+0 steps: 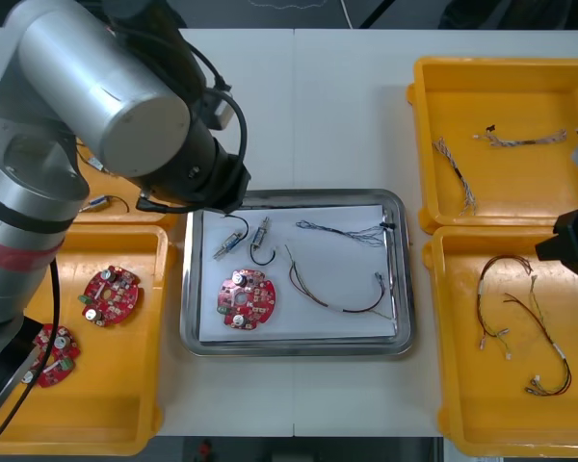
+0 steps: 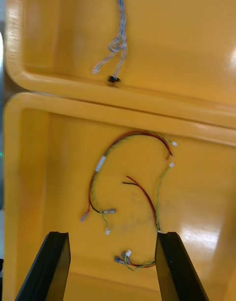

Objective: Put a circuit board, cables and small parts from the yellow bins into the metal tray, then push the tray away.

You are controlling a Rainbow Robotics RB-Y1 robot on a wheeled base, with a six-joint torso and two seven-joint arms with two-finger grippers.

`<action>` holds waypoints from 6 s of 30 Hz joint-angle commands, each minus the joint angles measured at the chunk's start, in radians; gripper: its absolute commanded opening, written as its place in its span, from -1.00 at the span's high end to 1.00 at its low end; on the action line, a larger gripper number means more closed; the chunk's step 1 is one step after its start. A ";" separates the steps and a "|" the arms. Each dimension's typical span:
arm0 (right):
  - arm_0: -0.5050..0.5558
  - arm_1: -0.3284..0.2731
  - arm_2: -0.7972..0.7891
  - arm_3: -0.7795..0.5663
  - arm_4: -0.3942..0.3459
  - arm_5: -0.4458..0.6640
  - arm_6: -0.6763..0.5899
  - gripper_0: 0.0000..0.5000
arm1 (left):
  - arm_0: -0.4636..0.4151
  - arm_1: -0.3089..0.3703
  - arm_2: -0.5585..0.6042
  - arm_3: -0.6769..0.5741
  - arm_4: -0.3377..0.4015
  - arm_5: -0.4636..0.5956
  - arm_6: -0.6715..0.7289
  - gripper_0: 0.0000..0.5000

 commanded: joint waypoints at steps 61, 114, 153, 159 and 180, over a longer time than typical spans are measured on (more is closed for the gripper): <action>-0.574 0.365 1.349 0.209 0.319 -0.158 0.318 -1.00 | 0.637 0.427 0.638 -0.249 0.272 0.008 -0.308 -1.00; -0.581 0.366 1.470 0.298 0.536 -0.242 0.312 1.00 | 0.640 0.426 0.653 -0.250 0.317 0.008 -0.343 -1.00; -0.953 0.366 1.459 0.561 0.381 -0.336 0.349 1.00 | 0.640 0.426 0.653 -0.250 0.317 0.008 -0.343 -1.00; -1.009 0.372 1.459 0.634 0.329 -0.360 0.357 1.00 | 0.640 0.426 0.653 -0.250 0.317 0.008 -0.343 -1.00; -1.104 0.424 1.459 0.824 0.329 -0.464 0.400 1.00 | 0.640 0.426 0.653 -0.250 0.317 0.008 -0.343 -1.00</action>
